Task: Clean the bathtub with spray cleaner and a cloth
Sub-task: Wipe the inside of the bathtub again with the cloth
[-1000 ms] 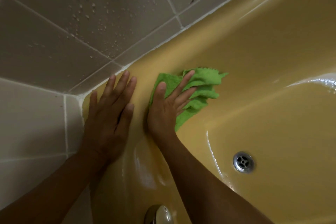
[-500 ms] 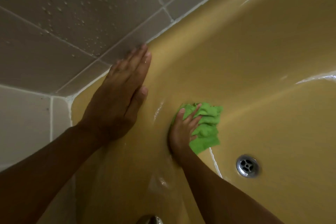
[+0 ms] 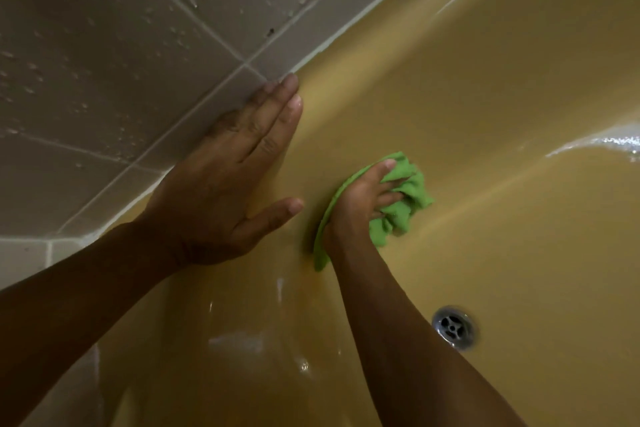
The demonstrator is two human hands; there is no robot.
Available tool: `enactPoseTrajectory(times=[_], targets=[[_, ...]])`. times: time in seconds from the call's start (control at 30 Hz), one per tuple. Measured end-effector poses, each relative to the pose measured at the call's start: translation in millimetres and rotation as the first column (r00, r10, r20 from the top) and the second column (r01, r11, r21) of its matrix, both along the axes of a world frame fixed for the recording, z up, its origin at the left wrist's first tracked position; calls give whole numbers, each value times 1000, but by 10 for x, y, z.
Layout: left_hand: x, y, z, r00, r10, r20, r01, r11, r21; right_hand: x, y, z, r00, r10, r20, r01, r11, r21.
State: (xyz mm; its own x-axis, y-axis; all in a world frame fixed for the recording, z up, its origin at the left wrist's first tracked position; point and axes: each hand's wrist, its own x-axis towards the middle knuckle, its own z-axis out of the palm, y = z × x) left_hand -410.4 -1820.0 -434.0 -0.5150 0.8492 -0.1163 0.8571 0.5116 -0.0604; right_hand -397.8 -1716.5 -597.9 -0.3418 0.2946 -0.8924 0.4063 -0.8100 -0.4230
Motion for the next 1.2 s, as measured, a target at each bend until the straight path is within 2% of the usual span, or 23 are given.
enactPoseTrajectory(times=[0.1, 0.2, 0.27, 0.4, 0.47, 0.6, 0.73, 0.87, 1.03, 1.2], targets=[[-49, 75, 3, 999, -31, 14, 31, 1000, 2, -12, -55, 306, 990, 46, -130, -12, 968, 252], [-108, 143, -2, 997, -74, 27, 73, 997, 12, 124, -244, 459, 956, 138, -259, 5, 875, 484], [-143, 188, -8, 995, -97, 38, 97, 995, 18, 273, -388, 379, 929, 237, -283, -40, 826, 562], [-187, 257, -21, 992, -118, 32, 118, 993, 18, 573, -655, -47, 842, 435, -319, -189, 792, 581], [-200, 294, -17, 991, -130, 32, 130, 991, 15, 628, -702, -240, 838, 466, -284, -228, 772, 594], [-235, 347, -17, 989, -146, 28, 146, 989, 7, 647, -646, -543, 872, 468, -144, -359, 811, 463], [-264, 384, -27, 986, -166, 6, 166, 986, -12, 704, -459, -913, 850, 526, 29, -497, 782, 376], [-277, 412, -19, 983, -184, -5, 184, 983, -24, 476, -88, -988, 913, 389, 121, -407, 854, 324], [-279, 446, -12, 983, -184, -2, 183, 982, -38, 140, 576, -818, 983, 179, 29, -179, 927, 330], [-269, 467, -3, 985, -174, -11, 173, 984, -41, -7, 1004, -325, 986, 103, -129, -24, 862, 506]])
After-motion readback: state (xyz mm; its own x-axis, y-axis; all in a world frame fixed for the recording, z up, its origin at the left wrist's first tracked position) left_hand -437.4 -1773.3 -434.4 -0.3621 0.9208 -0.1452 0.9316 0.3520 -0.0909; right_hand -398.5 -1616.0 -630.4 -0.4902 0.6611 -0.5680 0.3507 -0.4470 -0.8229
